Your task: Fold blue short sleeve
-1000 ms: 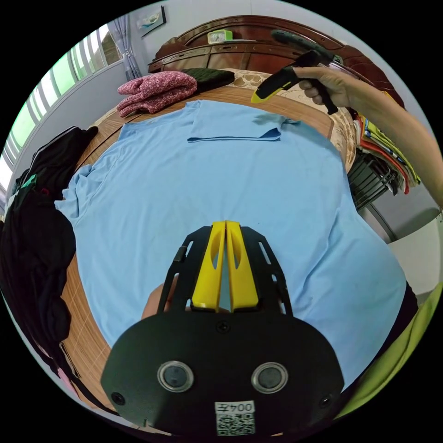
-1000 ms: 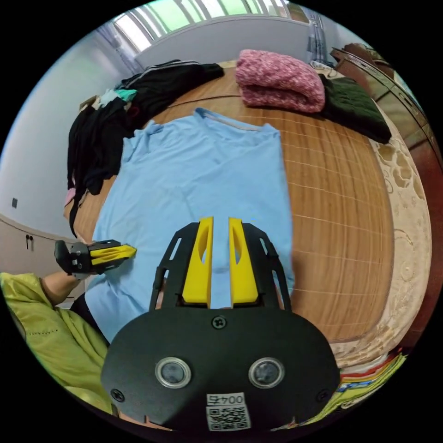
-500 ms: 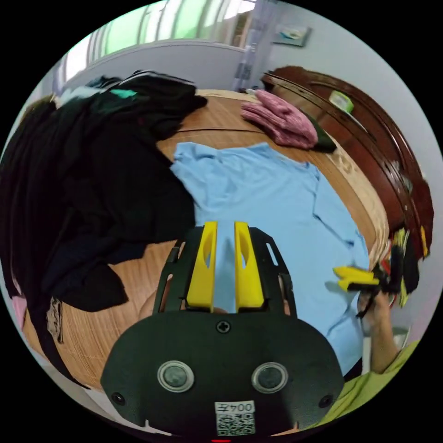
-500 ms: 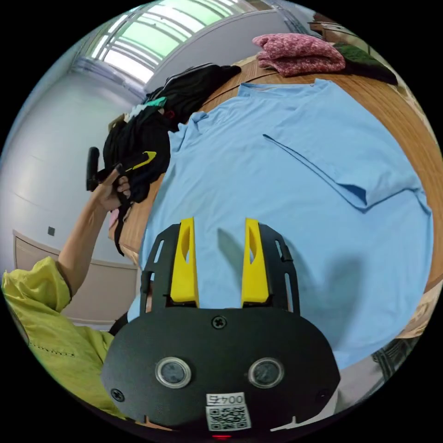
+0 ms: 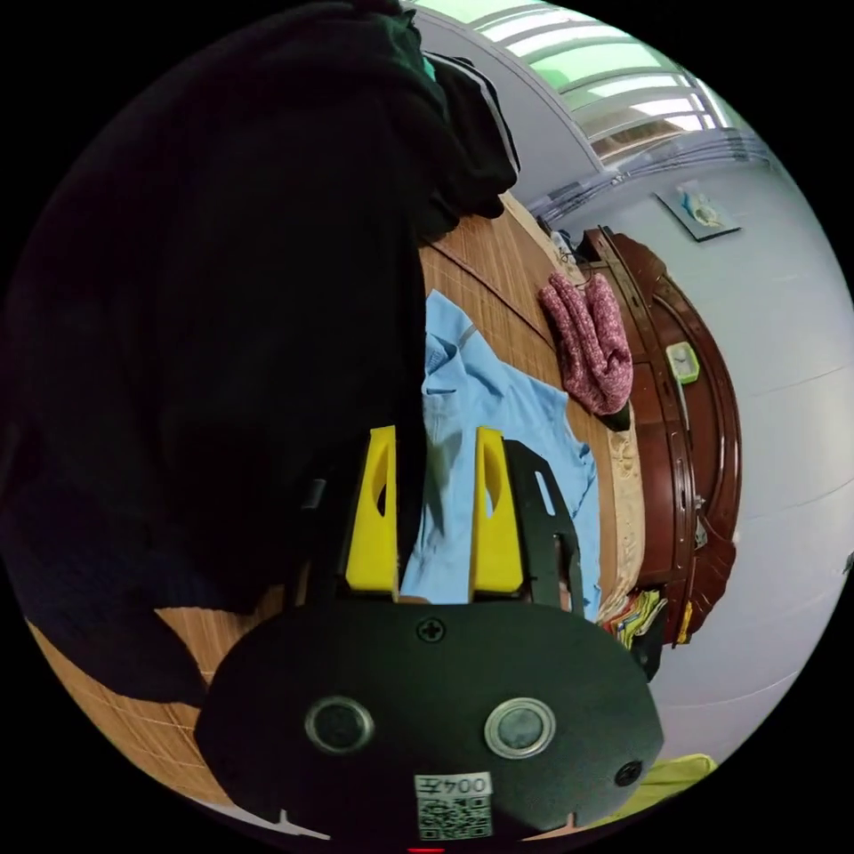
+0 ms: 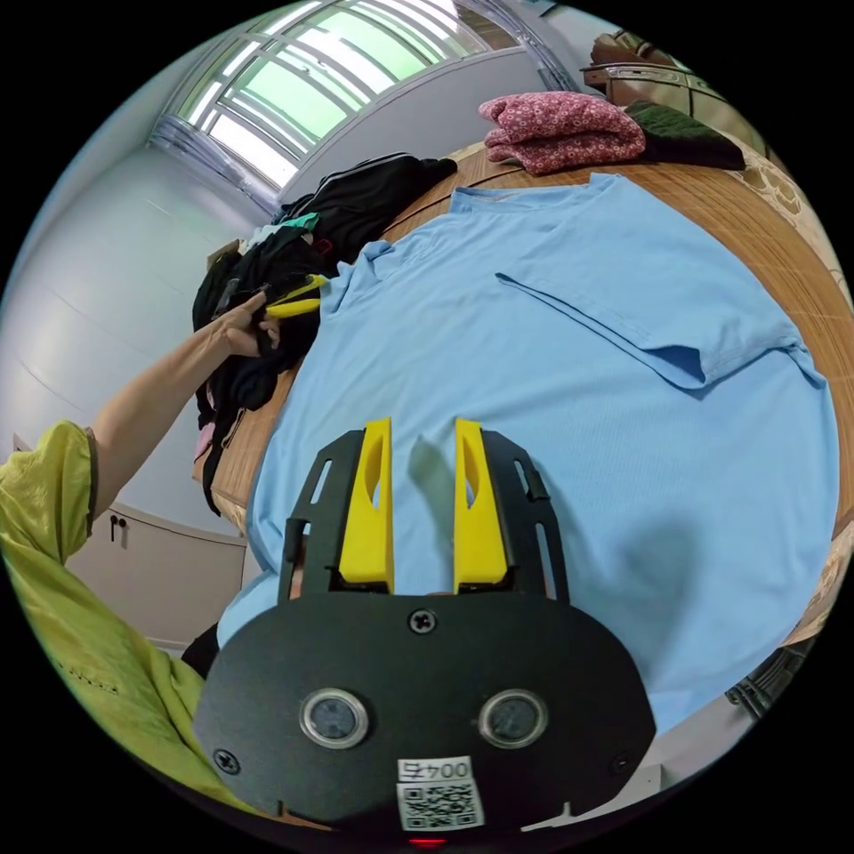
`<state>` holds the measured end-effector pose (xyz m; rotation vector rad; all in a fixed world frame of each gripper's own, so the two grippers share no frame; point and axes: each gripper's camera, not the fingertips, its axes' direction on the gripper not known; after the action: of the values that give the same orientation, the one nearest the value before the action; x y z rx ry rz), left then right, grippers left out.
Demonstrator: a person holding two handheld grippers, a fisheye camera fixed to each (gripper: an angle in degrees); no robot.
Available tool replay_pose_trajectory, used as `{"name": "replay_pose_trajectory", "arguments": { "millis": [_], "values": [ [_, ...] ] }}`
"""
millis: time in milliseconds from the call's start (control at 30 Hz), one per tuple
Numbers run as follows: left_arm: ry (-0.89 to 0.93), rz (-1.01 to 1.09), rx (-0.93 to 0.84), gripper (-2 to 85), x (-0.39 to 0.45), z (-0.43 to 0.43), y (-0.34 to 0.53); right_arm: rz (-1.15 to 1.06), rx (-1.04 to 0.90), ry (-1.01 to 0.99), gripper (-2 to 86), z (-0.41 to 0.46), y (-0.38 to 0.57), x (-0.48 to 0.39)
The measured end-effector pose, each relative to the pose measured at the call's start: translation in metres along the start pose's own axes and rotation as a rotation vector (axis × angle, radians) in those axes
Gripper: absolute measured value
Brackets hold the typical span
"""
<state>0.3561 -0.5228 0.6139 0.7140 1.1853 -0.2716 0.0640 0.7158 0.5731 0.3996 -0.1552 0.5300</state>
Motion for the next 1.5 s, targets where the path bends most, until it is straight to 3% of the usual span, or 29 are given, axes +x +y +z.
{"name": "replay_pose_trajectory", "arguments": {
  "millis": [133,267,500,667,767,867,967,1033,1133,1267,1367,1500],
  "values": [
    [-0.275,0.189,-0.020,10.7,0.046,0.004,-0.002,-0.001,-0.008,-0.010,10.8,0.005,0.003,-0.004],
    [-0.289,0.225,-0.013,8.7,0.072,0.007,-0.005,-0.003,-0.019,-0.002,10.9,0.010,0.005,-0.011],
    [-0.094,0.123,0.025,3.3,0.089,0.005,0.007,0.000,-0.036,0.003,10.9,0.019,0.003,-0.025],
    [-0.007,0.253,0.115,1.7,0.147,-0.013,0.036,0.005,-0.037,-0.007,10.6,0.025,0.002,-0.036],
    [-0.129,0.550,0.131,1.3,0.227,-0.014,0.071,0.005,-0.045,-0.001,10.2,0.030,-0.001,-0.045],
    [-0.366,0.958,0.133,1.1,0.318,0.003,0.138,0.002,-0.056,0.010,10.0,0.035,-0.005,-0.055],
    [-0.663,1.377,0.124,1.2,0.389,0.046,0.225,-0.006,-0.065,0.026,10.0,0.040,-0.010,-0.067],
    [-0.969,1.645,0.148,1.5,0.423,0.092,0.290,-0.012,-0.073,0.033,10.0,0.043,-0.013,-0.075],
    [-1.266,1.837,0.267,2.0,0.442,0.133,0.343,-0.019,-0.094,0.058,10.3,0.047,-0.018,-0.091],
    [-1.282,1.795,0.249,3.1,0.472,0.134,0.366,-0.036,-0.097,0.100,11.0,0.046,-0.025,-0.115],
    [-1.315,1.774,0.118,5.4,0.482,0.139,0.374,-0.042,-0.125,0.087,11.0,0.050,-0.030,-0.131],
    [-1.352,1.605,-0.149,20.1,0.480,0.161,0.361,-0.058,-0.145,0.068,10.9,0.056,-0.038,-0.155]
  ]
}}
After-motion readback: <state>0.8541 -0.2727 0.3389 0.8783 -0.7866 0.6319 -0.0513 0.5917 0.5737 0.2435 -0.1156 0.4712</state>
